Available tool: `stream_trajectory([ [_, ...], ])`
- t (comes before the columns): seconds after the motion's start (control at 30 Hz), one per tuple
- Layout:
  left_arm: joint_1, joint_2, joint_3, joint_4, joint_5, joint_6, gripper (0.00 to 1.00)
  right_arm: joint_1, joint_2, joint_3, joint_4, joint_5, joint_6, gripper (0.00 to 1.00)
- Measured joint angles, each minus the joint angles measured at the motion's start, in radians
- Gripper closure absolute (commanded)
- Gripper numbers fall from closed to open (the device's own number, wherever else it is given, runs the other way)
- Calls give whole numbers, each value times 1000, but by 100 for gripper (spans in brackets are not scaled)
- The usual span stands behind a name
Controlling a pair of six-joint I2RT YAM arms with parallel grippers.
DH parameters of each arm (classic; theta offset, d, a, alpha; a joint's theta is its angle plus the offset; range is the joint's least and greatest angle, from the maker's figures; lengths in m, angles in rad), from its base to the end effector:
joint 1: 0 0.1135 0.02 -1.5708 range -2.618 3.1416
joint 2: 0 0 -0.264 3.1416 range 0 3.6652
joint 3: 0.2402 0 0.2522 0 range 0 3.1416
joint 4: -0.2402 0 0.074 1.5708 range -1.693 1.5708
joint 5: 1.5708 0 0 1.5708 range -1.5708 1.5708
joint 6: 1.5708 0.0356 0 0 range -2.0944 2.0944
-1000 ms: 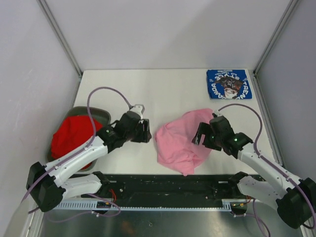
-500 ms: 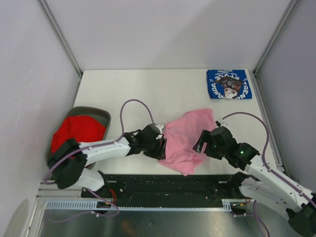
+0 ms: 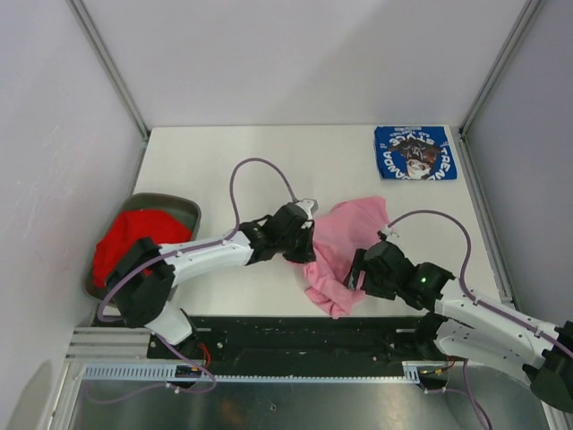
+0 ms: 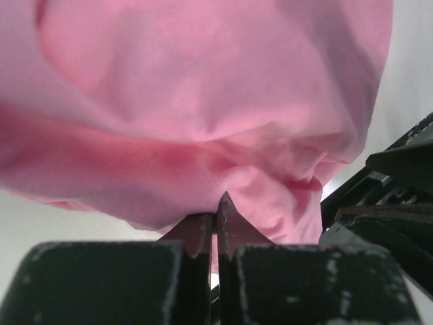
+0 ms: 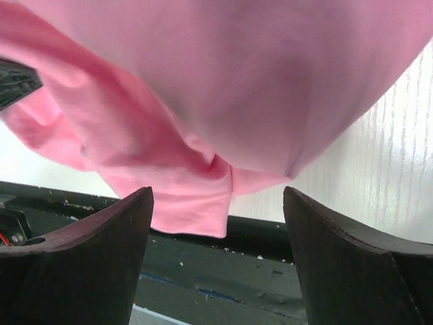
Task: Fold and stack the t-shirts
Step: Flatten out the tshirt
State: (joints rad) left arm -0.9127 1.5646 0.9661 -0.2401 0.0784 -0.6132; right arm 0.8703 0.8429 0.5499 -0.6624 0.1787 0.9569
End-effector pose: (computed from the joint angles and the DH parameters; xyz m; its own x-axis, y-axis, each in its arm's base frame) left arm 0.1982 -0.2610 0.2076 -0.8443 0.1541 -0.5132 0.4095 0.8034 -0.4324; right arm 0.1074 0.1176 0.2083 -0.8641 0.2230 -0.4512 0.0350 0.9209 0.3883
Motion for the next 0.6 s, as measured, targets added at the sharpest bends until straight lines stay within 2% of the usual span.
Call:
stream_trajectory([
  [0.1, 40, -44, 2, -6, 0, -2, 100, -55, -19, 0, 4, -5, -14, 19],
  [0.27, 163, -163, 13, -10, 10, 2, 100, -220, -57, 0, 27, -55, -68, 24],
  [0.33, 174, -185, 43, -9, 30, 3, 100, -251, -56, 0, 49, -84, -87, 25],
  [0.47, 167, -186, 100, -8, 71, 3, 100, -209, -46, 0, 100, -116, -102, 25],
  [0.6, 166, -172, 143, -8, 96, 2, 100, -65, -19, 2, 159, -101, -101, 25],
])
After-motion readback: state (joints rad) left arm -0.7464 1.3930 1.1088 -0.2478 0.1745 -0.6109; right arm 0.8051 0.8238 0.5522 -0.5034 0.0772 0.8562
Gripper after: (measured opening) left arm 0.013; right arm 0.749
